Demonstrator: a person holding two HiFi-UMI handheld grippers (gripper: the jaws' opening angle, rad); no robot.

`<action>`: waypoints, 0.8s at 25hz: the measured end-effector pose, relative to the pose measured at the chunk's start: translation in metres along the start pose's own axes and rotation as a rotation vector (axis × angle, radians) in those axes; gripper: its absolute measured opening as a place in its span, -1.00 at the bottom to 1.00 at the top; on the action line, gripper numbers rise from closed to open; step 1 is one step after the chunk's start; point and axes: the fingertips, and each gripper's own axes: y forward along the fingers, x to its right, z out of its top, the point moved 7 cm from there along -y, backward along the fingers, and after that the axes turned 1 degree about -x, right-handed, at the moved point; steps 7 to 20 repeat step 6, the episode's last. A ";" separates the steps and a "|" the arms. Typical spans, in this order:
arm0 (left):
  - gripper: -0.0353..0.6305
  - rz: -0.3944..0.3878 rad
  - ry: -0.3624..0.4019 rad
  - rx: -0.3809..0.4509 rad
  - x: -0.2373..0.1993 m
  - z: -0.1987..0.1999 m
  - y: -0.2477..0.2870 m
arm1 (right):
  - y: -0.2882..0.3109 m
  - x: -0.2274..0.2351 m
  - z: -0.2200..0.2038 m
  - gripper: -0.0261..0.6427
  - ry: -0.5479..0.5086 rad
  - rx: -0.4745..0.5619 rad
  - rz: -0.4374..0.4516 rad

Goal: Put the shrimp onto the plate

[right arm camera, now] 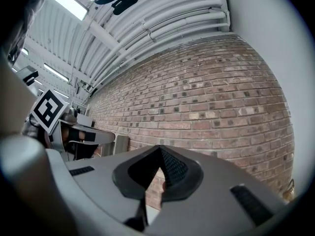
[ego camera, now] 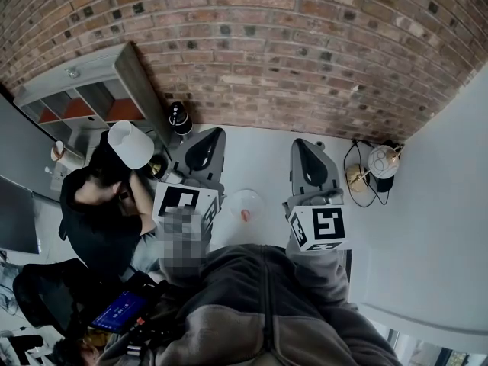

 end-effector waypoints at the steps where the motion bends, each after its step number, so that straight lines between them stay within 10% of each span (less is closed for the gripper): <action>1: -0.88 -0.003 -0.001 -0.004 0.001 0.000 0.000 | -0.001 0.001 0.000 -0.92 0.003 0.000 -0.005; 20: -0.88 -0.008 -0.004 -0.018 0.007 -0.002 -0.001 | -0.006 0.004 0.002 -0.92 0.002 0.002 -0.008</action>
